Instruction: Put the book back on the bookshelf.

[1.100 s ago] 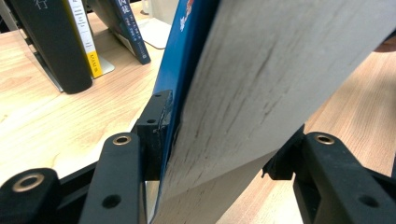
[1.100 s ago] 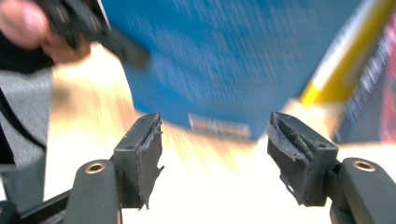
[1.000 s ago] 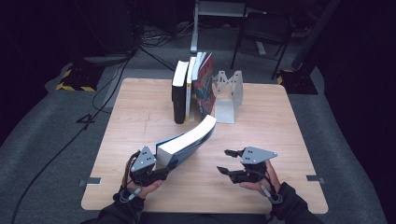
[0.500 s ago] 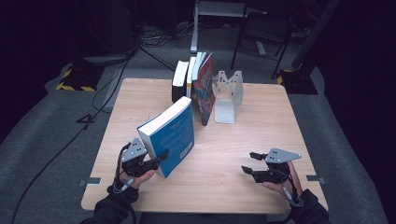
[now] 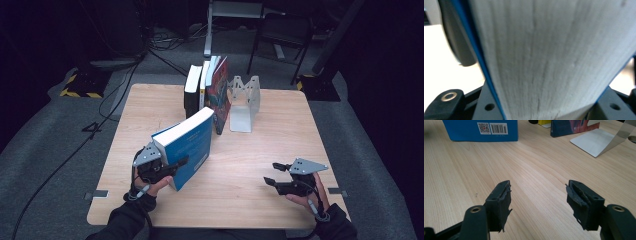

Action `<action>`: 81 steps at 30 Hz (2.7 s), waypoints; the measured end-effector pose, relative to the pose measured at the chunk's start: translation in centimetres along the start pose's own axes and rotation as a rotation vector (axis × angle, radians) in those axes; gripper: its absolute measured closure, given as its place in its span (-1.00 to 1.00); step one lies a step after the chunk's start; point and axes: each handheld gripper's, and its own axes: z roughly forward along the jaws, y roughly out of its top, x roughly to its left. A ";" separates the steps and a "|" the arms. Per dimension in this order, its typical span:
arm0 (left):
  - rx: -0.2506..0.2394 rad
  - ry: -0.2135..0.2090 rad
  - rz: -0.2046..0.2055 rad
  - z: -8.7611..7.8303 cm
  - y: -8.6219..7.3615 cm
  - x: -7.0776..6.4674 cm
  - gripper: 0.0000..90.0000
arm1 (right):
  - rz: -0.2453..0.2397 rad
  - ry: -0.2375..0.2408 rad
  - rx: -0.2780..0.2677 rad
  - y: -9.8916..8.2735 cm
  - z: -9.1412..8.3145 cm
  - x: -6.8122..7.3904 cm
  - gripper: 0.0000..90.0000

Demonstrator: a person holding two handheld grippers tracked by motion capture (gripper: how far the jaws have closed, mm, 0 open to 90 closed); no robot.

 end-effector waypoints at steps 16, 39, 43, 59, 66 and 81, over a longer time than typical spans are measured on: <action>0.041 -0.257 0.021 7.4 1.3 -4.2 0.30 | -0.007 -0.002 -0.012 0.0 -0.6 -0.7 -0.23; 0.175 -0.457 0.160 6.0 2.2 -3.9 0.28 | -0.081 0.124 -0.039 2.1 2.1 1.3 -0.31; 0.187 -0.453 0.178 5.7 2.3 -3.9 0.28 | -0.103 0.156 -0.061 3.1 3.0 1.6 -0.32; 0.180 -0.214 0.236 3.5 -0.5 -5.1 -0.16 | -0.172 0.307 -0.071 4.1 4.0 1.5 -0.10; 0.204 -0.141 0.254 3.1 -1.6 -5.5 -0.23 | -0.176 0.290 -0.094 4.7 3.1 2.2 -0.17; 0.258 -0.142 0.281 5.2 -1.8 -4.2 -0.02 | -0.203 0.285 -0.232 8.7 -0.1 2.2 0.05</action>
